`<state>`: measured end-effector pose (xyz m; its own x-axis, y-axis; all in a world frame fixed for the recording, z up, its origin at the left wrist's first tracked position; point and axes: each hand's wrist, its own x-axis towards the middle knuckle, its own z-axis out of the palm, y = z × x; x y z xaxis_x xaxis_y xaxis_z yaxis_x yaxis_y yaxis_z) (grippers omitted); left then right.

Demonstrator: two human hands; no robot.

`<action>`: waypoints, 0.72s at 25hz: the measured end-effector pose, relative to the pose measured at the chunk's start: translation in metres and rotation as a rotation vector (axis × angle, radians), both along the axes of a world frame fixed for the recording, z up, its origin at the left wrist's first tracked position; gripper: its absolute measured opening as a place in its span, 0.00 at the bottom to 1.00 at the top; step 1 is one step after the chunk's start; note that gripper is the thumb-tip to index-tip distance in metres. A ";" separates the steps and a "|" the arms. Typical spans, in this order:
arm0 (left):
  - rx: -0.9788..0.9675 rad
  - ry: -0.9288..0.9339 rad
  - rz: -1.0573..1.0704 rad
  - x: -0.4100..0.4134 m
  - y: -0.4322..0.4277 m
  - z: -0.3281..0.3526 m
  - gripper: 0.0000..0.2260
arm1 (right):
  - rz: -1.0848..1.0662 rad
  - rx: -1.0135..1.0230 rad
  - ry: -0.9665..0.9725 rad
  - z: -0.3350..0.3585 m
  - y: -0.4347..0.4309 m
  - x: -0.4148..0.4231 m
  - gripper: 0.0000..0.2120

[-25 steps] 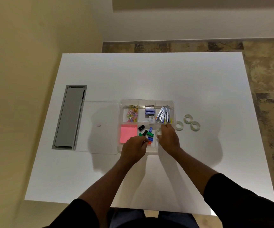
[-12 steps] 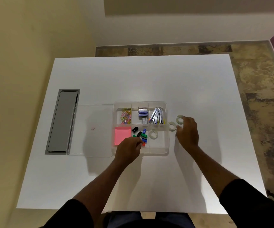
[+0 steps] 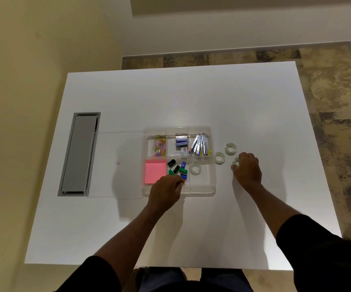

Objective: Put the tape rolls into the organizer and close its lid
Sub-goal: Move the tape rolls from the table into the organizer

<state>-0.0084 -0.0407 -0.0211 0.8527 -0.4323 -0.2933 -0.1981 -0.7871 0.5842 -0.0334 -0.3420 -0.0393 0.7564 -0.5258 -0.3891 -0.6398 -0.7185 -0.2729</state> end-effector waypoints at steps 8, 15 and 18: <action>0.007 -0.024 -0.018 -0.006 -0.002 -0.001 0.10 | 0.000 0.123 -0.232 0.006 0.018 -0.006 0.20; 0.014 -0.025 -0.008 -0.015 -0.001 0.000 0.09 | 0.406 0.183 -0.355 0.019 0.061 -0.002 0.24; 0.019 -0.022 0.003 -0.017 0.002 0.002 0.08 | 0.582 0.070 -0.290 0.018 0.076 0.003 0.24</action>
<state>-0.0256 -0.0388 -0.0195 0.8602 -0.4244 -0.2827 -0.2083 -0.7985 0.5649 -0.0302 -0.2663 -0.0213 0.9893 0.0204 -0.1448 -0.0451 -0.8995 -0.4347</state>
